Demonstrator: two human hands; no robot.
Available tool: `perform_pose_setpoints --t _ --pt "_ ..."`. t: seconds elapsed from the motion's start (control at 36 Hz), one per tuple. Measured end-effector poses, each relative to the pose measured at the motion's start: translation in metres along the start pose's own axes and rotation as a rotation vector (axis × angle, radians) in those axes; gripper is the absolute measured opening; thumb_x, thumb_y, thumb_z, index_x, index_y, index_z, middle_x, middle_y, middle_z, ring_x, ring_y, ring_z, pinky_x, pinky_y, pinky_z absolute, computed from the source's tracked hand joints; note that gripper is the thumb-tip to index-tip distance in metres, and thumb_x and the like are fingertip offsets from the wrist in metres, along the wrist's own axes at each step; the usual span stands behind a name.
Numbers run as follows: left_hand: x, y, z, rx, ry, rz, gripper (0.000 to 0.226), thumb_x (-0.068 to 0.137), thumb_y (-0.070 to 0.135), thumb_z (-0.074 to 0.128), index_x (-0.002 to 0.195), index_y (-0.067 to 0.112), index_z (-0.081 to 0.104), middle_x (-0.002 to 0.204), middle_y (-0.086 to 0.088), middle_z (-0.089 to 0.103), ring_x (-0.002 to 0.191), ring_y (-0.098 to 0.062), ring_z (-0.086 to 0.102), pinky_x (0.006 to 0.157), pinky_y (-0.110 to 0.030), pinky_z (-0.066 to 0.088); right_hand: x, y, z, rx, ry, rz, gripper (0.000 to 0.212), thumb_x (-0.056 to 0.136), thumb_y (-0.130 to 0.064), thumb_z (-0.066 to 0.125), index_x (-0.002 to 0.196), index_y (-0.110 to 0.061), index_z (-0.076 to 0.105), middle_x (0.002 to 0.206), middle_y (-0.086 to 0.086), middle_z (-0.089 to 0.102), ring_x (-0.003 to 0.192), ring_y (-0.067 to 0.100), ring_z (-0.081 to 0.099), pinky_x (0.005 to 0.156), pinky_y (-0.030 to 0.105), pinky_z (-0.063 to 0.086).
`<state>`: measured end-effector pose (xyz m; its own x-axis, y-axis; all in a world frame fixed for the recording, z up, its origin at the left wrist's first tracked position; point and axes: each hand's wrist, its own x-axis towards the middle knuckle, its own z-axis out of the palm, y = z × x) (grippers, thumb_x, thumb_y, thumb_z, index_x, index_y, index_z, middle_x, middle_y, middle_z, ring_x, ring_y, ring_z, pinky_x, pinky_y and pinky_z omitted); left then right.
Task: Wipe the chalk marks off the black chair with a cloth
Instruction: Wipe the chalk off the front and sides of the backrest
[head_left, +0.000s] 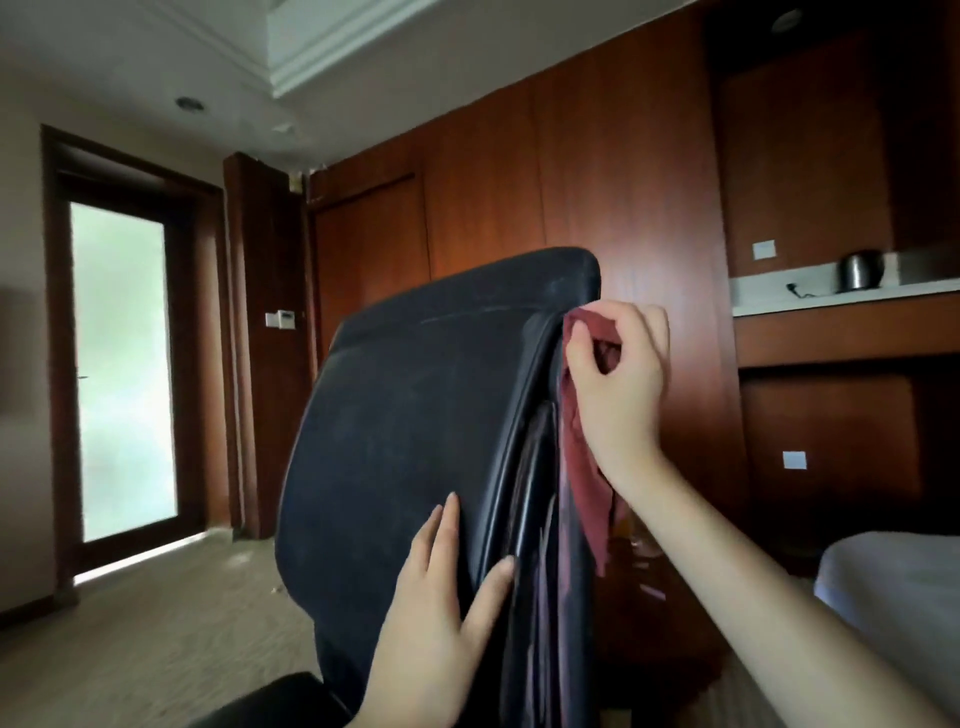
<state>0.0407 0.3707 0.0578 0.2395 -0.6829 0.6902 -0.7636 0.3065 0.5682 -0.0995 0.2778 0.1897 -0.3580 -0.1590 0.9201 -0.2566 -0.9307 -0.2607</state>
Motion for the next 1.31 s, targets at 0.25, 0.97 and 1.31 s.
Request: perform_pose_setpoints --t 0.25,0.97,1.31 --pt "-0.015 0.0 -0.01 0.002 0.038 0.102 0.07 0.076 0.072 0.026 0.141 0.045 0.033 0.143 0.029 0.037 0.131 0.013 0.03 0.088 0.009 0.015 0.011 -0.042 -0.028 -0.615 -0.214 -0.284 0.006 0.087 -0.018 0.064 0.092 -0.015 0.066 0.092 0.001 0.056 0.092 0.022 0.052 0.083 0.031 0.03" --pt "-0.008 0.009 -0.015 0.563 0.225 0.36 0.019 0.081 0.026 0.042 0.066 0.023 0.031 0.043 0.006 0.046 0.037 -0.018 0.046 0.047 -0.026 0.027 -0.001 -0.047 -0.048 -0.597 -0.493 -0.277 0.014 0.081 -0.005 0.064 0.094 -0.007 0.069 0.091 0.007 0.056 0.09 0.029 0.053 0.083 0.039 0.043" --pt "-0.023 0.011 -0.026 0.45 0.207 0.431 0.021 0.087 0.032 0.039 0.071 0.026 0.027 0.041 0.002 0.041 0.04 -0.021 0.045 0.053 -0.024 0.029 -0.076 -0.05 -0.049 -0.452 -0.389 -0.431 0.019 0.07 -0.011 0.065 0.088 -0.006 0.069 0.085 0.007 0.057 0.084 0.022 0.044 0.078 0.031 0.033"
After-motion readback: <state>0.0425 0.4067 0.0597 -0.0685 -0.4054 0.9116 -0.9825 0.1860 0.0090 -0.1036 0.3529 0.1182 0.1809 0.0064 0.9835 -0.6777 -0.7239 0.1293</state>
